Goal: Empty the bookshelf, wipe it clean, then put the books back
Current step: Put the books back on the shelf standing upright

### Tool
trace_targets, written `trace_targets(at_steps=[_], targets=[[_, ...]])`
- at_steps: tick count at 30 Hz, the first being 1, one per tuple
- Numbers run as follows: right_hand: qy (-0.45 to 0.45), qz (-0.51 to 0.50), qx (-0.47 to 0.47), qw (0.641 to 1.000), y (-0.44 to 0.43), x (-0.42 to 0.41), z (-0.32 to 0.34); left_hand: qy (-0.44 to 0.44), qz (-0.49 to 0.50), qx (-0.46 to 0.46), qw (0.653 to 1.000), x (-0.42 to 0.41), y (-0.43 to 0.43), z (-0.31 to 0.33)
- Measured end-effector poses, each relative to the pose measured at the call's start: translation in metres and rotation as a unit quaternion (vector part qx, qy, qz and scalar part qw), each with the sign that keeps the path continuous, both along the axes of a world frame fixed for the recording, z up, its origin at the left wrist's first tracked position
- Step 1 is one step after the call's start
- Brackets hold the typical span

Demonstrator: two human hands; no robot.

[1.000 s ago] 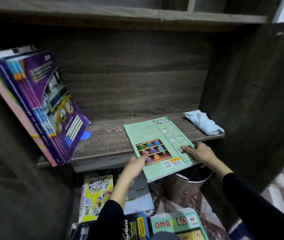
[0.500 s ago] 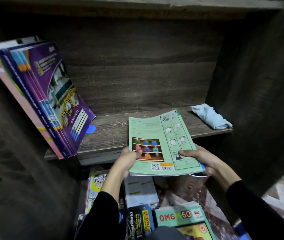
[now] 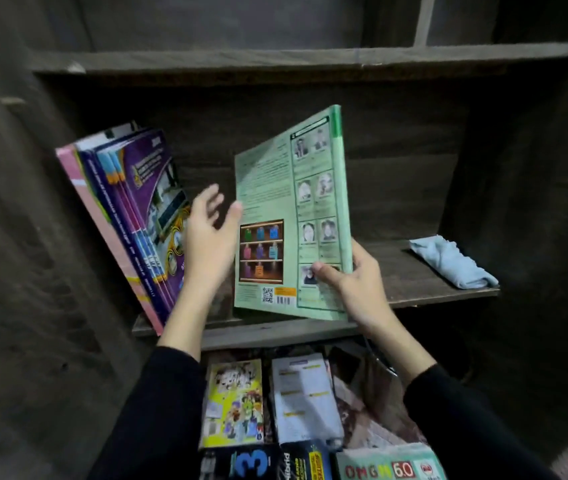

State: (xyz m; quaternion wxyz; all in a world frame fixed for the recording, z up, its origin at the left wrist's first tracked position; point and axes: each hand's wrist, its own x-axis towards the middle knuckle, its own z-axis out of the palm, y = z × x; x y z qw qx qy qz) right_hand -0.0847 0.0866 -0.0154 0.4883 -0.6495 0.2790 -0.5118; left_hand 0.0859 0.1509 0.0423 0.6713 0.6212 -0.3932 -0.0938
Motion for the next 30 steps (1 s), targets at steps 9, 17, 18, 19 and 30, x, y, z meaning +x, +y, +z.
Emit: trace_targets(at_steps=[9,17,18,19,30], targets=[[-0.009,-0.089,-0.214,0.973,0.045,0.134,-0.018,-0.383,0.046,0.054,0.921,0.029,0.017,0.092],[0.091,-0.014,-0.234,0.968,0.048,0.188,-0.046,-0.535,0.185,0.215,0.796,0.085,0.038,0.068],[0.106,0.016,-0.217,0.97,0.048,0.191,-0.047,-0.535,0.197,0.226,0.79,0.09,0.04,0.064],[0.119,0.039,-0.207,0.97,0.048,0.194,-0.049,-0.536,0.21,0.234,0.783,0.094,0.041,0.059],[0.273,0.288,-0.074,0.915,0.008,0.181,-0.064,-0.602,0.236,0.288,0.707,0.106,0.047,0.039]])
